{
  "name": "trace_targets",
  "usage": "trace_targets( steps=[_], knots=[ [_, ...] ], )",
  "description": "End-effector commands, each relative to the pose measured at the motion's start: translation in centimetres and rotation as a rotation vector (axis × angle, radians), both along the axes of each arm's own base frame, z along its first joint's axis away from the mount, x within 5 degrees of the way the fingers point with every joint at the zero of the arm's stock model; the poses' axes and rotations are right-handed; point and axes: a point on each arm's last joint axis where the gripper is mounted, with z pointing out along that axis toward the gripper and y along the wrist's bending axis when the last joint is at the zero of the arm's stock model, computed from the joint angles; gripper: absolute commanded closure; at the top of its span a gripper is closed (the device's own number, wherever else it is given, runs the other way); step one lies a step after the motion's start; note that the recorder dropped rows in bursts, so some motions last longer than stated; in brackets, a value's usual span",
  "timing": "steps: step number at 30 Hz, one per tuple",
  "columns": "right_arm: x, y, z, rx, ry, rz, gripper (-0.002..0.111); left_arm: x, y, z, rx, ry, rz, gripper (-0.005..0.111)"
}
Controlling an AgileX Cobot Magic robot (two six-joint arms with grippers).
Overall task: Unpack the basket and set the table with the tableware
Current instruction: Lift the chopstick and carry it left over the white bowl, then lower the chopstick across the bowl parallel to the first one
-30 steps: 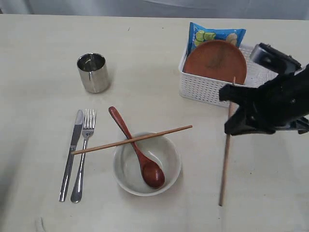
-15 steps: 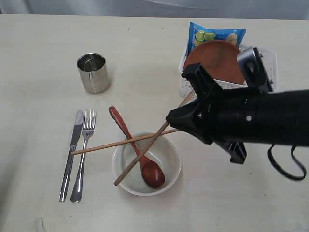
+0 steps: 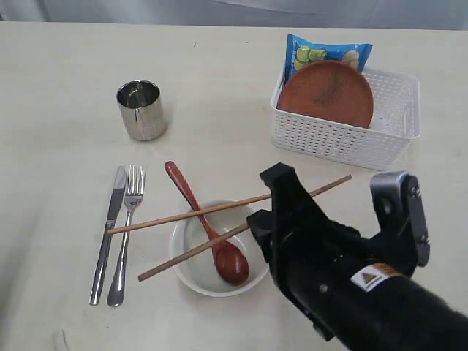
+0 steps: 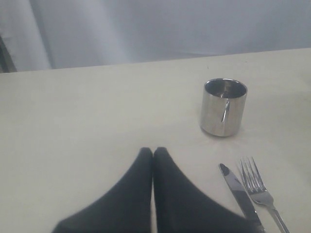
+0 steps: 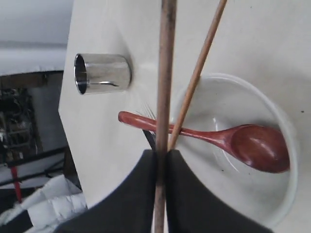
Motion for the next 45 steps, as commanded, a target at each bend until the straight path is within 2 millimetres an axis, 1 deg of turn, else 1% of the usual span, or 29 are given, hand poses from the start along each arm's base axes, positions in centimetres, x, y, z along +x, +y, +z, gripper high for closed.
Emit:
trace_targets(
  steps=[1,5,8,11,13,19,23,25,29,31,35,38,40,45],
  knots=[
    [0.0,1.7,-1.6,0.123,-0.071,-0.069,0.109,0.0,0.0,0.0,-0.006,-0.008,-0.005,0.107],
    [0.0,2.7,-3.5,0.161,-0.061,-0.090,0.109,0.0,0.0,0.0,-0.006,-0.008,-0.005,0.107],
    [-0.1,3.3,-4.8,0.165,-0.050,-0.067,0.109,0.0,0.0,0.0,-0.006,-0.008,-0.005,0.107],
    [-0.2,3.5,-6.0,0.162,-0.027,-0.078,0.109,0.0,0.0,0.0,-0.006,-0.008,-0.005,0.107],
    [-0.1,3.6,-6.4,0.167,-0.026,-0.095,0.109,0.0,0.0,0.0,-0.006,-0.008,-0.005,0.107],
    [0.2,3.6,-6.4,0.196,-0.071,-0.120,0.109,0.0,0.0,0.0,-0.004,-0.008,-0.005,0.107],
    [0.0,3.7,-6.7,0.174,-0.056,-0.109,0.109,0.0,0.0,0.0,-0.004,-0.008,-0.005,0.107],
    [0.0,4.3,-6.9,0.173,-0.042,-0.104,0.109,0.0,0.0,0.0,-0.004,-0.008,-0.005,0.107],
    [0.0,6.0,-7.0,0.194,-0.048,-0.101,0.109,0.0,0.0,0.0,-0.004,-0.008,-0.005,0.107],
    [0.0,6.4,-7.3,0.193,-0.054,-0.113,0.109,0.0,0.0,0.0,-0.004,-0.008,-0.005,0.107],
    [0.0,6.2,-7.5,0.179,-0.053,-0.113,0.109,0.0,0.0,0.0,-0.004,-0.008,-0.005,0.107],
    [0.3,4.8,-7.6,0.160,-0.091,-0.138,0.109,0.0,0.0,0.0,-0.004,-0.008,-0.005,0.107],
    [0.3,4.3,-7.8,0.144,-0.086,-0.140,0.109,0.0,0.0,0.0,-0.004,-0.008,-0.005,0.107],
    [0.2,4.4,-8.0,0.138,-0.070,-0.135,0.109,0.0,0.0,0.0,-0.004,-0.008,-0.005,0.107]
  ],
)
